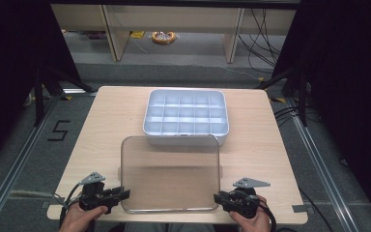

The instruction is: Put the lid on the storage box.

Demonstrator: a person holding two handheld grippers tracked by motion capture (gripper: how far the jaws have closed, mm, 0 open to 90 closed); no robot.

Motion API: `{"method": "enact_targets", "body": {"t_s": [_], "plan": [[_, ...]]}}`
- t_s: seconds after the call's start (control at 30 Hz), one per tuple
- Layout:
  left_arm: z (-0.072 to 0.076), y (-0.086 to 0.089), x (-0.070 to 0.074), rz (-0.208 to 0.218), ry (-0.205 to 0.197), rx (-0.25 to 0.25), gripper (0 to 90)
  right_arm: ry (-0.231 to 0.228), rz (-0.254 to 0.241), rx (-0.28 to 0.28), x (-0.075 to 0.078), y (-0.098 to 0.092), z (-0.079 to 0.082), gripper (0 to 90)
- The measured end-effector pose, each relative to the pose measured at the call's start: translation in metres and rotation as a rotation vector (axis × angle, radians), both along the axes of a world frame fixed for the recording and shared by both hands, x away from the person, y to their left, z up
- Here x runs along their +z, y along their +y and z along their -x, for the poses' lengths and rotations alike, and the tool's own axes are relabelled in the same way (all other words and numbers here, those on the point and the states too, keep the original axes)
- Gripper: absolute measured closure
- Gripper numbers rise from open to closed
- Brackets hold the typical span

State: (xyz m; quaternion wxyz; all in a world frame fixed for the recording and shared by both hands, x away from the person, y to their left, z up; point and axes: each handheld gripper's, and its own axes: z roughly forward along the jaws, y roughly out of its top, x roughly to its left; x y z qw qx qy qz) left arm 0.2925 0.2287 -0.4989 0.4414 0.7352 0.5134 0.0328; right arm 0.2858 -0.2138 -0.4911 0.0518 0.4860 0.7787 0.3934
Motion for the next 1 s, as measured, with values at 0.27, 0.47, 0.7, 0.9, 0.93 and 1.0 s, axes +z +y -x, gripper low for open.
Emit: {"method": "enact_targets", "body": {"t_s": [0.27, 0.47, 0.7, 0.9, 0.93, 1.0], "plan": [[0.003, -0.001, 0.004, 0.005, -0.019, 0.012, 66.2, -0.002, -0.029, -0.047, 0.007, 0.002, 0.006, 72.5], [0.001, -0.001, 0.017, 0.032, -0.077, 0.019, 67.5, -0.054, -0.040, -0.042, 0.015, -0.002, 0.005, 74.6], [-0.008, -0.006, 0.035, 0.041, -0.113, 0.028, 67.4, -0.105, -0.047, -0.041, 0.025, -0.007, -0.001, 74.7], [-0.023, -0.014, 0.052, 0.035, -0.151, 0.022, 67.2, -0.156, -0.050, -0.067, 0.042, -0.015, -0.016, 75.0], [-0.027, -0.016, 0.055, 0.043, -0.154, 0.031, 67.2, -0.156, -0.050, -0.067, 0.042, -0.015, -0.016, 75.0], [-0.034, -0.018, 0.059, 0.032, -0.158, 0.038, 67.0, -0.149, -0.074, -0.075, 0.046, -0.018, -0.022, 75.0]]}}
